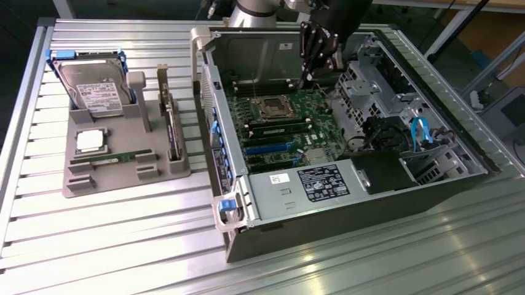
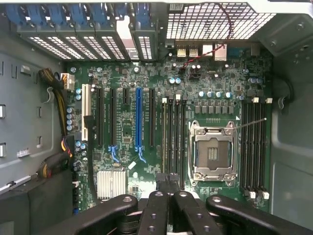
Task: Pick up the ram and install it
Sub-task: 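Press down the ram until it locks into place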
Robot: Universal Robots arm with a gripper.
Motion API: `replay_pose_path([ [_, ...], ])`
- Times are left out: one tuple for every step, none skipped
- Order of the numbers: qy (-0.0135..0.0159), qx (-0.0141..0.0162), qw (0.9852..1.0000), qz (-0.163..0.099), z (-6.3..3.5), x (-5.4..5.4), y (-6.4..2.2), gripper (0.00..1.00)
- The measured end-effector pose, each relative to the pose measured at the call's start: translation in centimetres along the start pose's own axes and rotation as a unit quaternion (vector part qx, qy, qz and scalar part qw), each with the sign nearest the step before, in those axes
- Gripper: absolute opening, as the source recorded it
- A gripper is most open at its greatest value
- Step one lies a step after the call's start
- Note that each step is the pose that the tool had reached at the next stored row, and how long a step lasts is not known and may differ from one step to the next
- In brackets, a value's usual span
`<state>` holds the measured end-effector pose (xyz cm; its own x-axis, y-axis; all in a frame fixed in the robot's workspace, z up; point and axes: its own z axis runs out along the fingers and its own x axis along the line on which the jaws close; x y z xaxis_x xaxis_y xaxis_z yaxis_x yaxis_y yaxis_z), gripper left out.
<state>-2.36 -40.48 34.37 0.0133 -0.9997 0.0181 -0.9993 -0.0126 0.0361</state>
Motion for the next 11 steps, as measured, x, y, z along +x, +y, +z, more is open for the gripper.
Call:
replay_pose_path([
  [0.0,0.0,1.0,0.0,0.0,0.0,0.0,0.1],
  [0.0,0.0,1.0,0.0,0.0,0.0,0.0,0.1],
  [0.0,0.0,1.0,0.0,0.0,0.0,0.0,0.1],
  [0.0,0.0,1.0,0.0,0.0,0.0,0.0,0.1],
  [0.0,0.0,1.0,0.0,0.0,0.0,0.0,0.1],
  [0.0,0.0,1.0,0.0,0.0,0.0,0.0,0.1],
  [0.0,0.0,1.0,0.0,0.0,0.0,0.0,0.1],
  [0.0,0.0,1.0,0.0,0.0,0.0,0.0,0.1],
  [0.0,0.0,1.0,0.0,0.0,0.0,0.0,0.1],
  [0.0,0.0,1.0,0.0,0.0,0.0,0.0,0.1],
  [0.0,0.0,1.0,0.0,0.0,0.0,0.0,0.1],
])
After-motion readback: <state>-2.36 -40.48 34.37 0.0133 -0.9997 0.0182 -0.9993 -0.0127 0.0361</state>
